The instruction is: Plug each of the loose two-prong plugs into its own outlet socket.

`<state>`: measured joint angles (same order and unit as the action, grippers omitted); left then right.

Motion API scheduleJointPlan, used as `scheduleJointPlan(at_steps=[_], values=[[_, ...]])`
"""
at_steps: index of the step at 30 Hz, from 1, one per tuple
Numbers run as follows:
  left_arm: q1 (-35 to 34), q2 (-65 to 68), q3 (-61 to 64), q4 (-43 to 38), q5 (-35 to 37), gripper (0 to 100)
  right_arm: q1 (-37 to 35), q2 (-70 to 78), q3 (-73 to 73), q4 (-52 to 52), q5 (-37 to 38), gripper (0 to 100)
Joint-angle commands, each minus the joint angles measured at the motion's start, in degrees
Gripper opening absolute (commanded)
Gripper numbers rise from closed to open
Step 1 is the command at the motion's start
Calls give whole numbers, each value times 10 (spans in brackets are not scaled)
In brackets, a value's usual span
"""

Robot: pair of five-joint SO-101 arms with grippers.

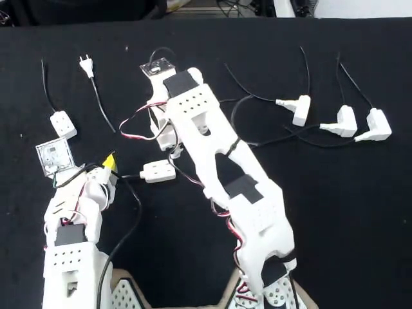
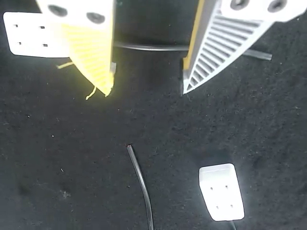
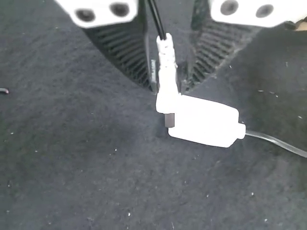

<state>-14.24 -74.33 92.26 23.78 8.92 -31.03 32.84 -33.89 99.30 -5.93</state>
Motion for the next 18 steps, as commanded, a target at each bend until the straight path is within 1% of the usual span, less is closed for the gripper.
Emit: scheduleJointPlan(at_steps=[1, 11, 18], values=[[-3, -6, -8, -7, 4, 234, -11, -6, 8, 19, -13, 11], [-2, -6, -8, -7, 4, 234, -14, -13, 26, 19, -12, 11], [-2, -6, -8, -7, 4, 234, -21, -106, 100, 16, -12, 10]])
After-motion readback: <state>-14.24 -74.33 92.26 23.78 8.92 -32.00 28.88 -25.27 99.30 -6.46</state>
